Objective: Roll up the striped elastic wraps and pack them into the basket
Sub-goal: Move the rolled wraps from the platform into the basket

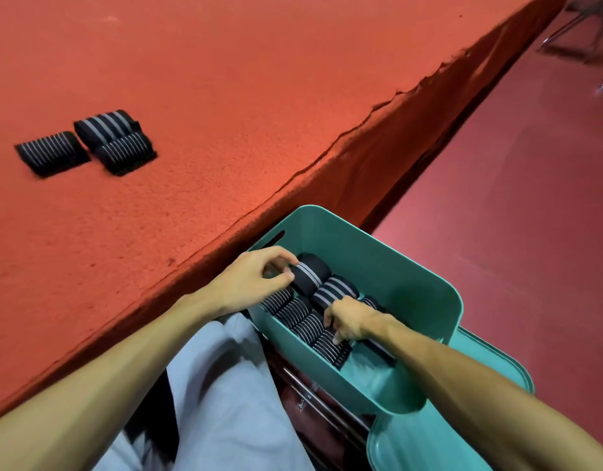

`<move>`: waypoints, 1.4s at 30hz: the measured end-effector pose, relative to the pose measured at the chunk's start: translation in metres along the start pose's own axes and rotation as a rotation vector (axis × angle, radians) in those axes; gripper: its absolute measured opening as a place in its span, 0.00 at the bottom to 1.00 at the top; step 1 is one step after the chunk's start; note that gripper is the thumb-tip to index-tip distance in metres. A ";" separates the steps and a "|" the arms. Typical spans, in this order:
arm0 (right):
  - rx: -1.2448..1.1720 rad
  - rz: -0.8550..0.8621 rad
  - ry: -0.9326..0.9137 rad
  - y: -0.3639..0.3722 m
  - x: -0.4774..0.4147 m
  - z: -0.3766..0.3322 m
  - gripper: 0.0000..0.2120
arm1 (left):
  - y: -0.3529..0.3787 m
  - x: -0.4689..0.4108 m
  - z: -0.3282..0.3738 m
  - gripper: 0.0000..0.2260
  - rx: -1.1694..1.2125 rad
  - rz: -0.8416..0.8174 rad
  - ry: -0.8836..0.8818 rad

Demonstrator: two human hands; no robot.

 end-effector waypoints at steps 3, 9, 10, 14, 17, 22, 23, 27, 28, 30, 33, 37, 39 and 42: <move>0.118 0.026 0.007 -0.002 0.003 -0.002 0.19 | -0.003 0.001 0.001 0.06 0.016 0.014 0.009; 0.097 0.222 0.004 -0.053 0.027 -0.013 0.10 | -0.016 0.006 0.013 0.06 0.045 0.063 0.013; 0.079 0.272 -0.005 -0.067 0.033 -0.017 0.09 | -0.020 0.008 0.016 0.06 0.053 0.077 0.016; -0.009 0.452 -0.055 -0.120 0.063 -0.044 0.07 | -0.046 0.027 0.030 0.06 0.118 0.158 0.032; -0.045 0.548 -0.145 -0.159 0.085 -0.080 0.08 | -0.079 0.047 0.037 0.05 0.146 0.224 0.010; -0.054 0.624 -0.353 -0.209 0.092 -0.163 0.08 | -0.147 0.083 0.019 0.05 0.099 0.341 -0.072; -0.054 0.632 -0.387 -0.217 0.089 -0.180 0.08 | -0.161 0.091 0.011 0.05 0.082 0.362 -0.095; -0.041 0.636 -0.515 -0.241 0.066 -0.243 0.08 | -0.213 0.118 -0.032 0.05 0.023 0.454 -0.203; -0.043 0.636 -0.536 -0.246 0.058 -0.255 0.08 | -0.224 0.122 -0.045 0.05 0.008 0.475 -0.230; -0.051 0.630 -0.560 -0.255 0.038 -0.276 0.08 | -0.243 0.129 -0.069 0.06 -0.012 0.517 -0.271; -0.082 0.628 -0.584 -0.266 0.003 -0.296 0.08 | -0.263 0.130 -0.098 0.08 -0.018 0.590 -0.293; -0.094 0.668 -0.593 -0.279 -0.044 -0.312 0.11 | -0.281 0.113 -0.134 0.12 -0.051 0.664 -0.309; -0.077 0.718 -0.581 -0.285 -0.067 -0.316 0.14 | -0.292 0.099 -0.149 0.12 -0.114 0.707 -0.308; -0.079 0.739 -0.586 -0.291 -0.095 -0.322 0.21 | -0.321 0.086 -0.163 0.12 -0.168 0.880 -0.299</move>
Point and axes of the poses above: each hand's wrist, its own x-axis away from the middle knuckle, its own y-axis out of the palm, z = x × y, the point moved 8 cm from there along -x, towards the middle knuckle, and after that the axes turned 2 degrees about y, right-handed, at the moved point
